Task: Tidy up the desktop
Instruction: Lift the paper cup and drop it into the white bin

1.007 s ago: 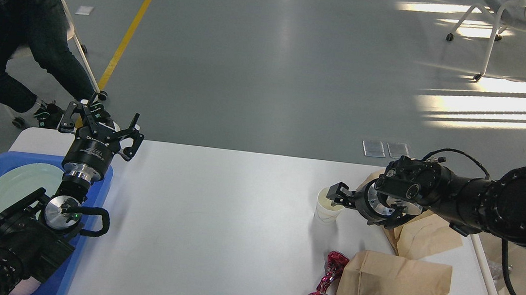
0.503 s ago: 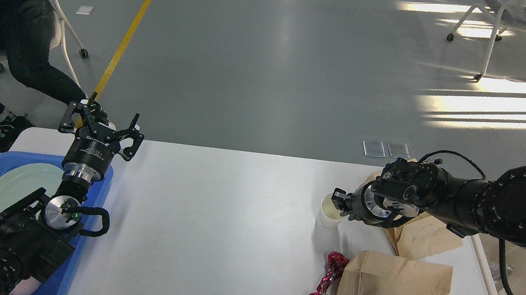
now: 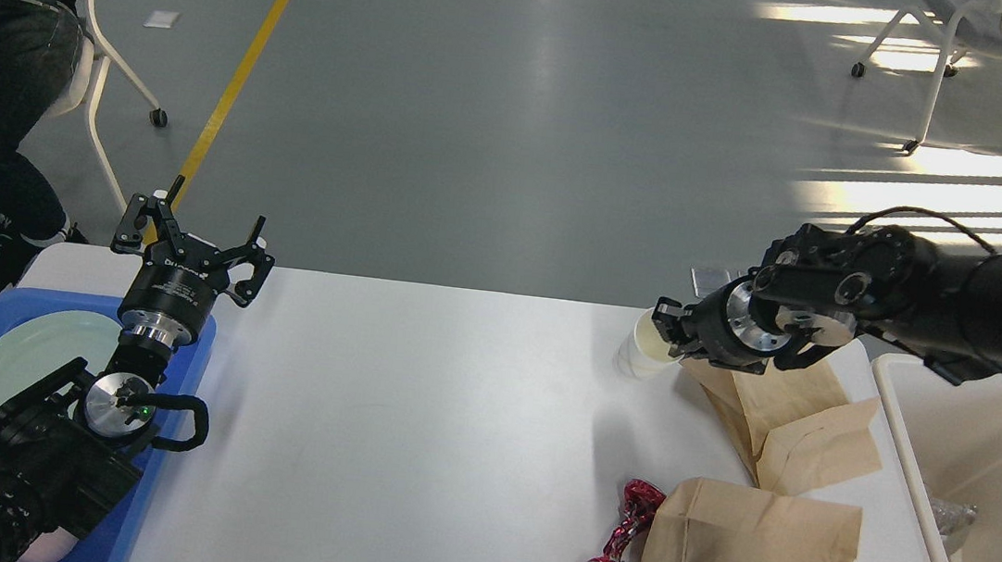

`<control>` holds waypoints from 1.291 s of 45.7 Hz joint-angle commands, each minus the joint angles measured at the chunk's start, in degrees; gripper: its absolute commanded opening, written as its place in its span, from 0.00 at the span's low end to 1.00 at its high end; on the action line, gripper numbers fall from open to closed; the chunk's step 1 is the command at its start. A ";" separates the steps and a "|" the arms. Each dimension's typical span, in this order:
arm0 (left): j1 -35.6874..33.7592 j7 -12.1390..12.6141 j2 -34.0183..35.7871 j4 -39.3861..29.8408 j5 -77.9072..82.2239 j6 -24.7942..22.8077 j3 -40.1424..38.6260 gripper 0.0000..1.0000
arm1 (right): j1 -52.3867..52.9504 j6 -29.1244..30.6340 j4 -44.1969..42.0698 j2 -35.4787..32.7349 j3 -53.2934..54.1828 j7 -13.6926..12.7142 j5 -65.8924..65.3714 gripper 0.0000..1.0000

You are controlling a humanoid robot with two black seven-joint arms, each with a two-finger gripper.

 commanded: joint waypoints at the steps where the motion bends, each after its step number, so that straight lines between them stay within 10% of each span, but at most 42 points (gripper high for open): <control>1: 0.00 0.08 0.00 0.02 0.00 0.00 0.00 0.96 | 9.03 2.67 3.81 -6.17 -0.07 0.05 0.01 0.00; 23: 0.00 0.08 0.00 0.02 0.00 0.00 0.00 0.96 | 23.82 12.79 6.28 -21.47 -2.08 -0.04 -0.78 0.00; 45: 0.00 -0.01 0.00 0.02 0.00 0.00 0.00 0.96 | -7.72 -15.15 -4.18 -28.32 -7.80 -0.39 -0.70 0.00; 56: 0.00 -0.01 0.00 0.02 0.00 0.00 0.00 0.96 | -20.39 -17.97 -12.44 -27.80 -6.40 -0.39 -0.52 0.00; 59: 0.00 -0.01 0.00 0.02 0.00 0.00 0.00 0.96 | -22.94 -18.15 -15.07 -27.71 -5.87 -0.30 -0.34 0.54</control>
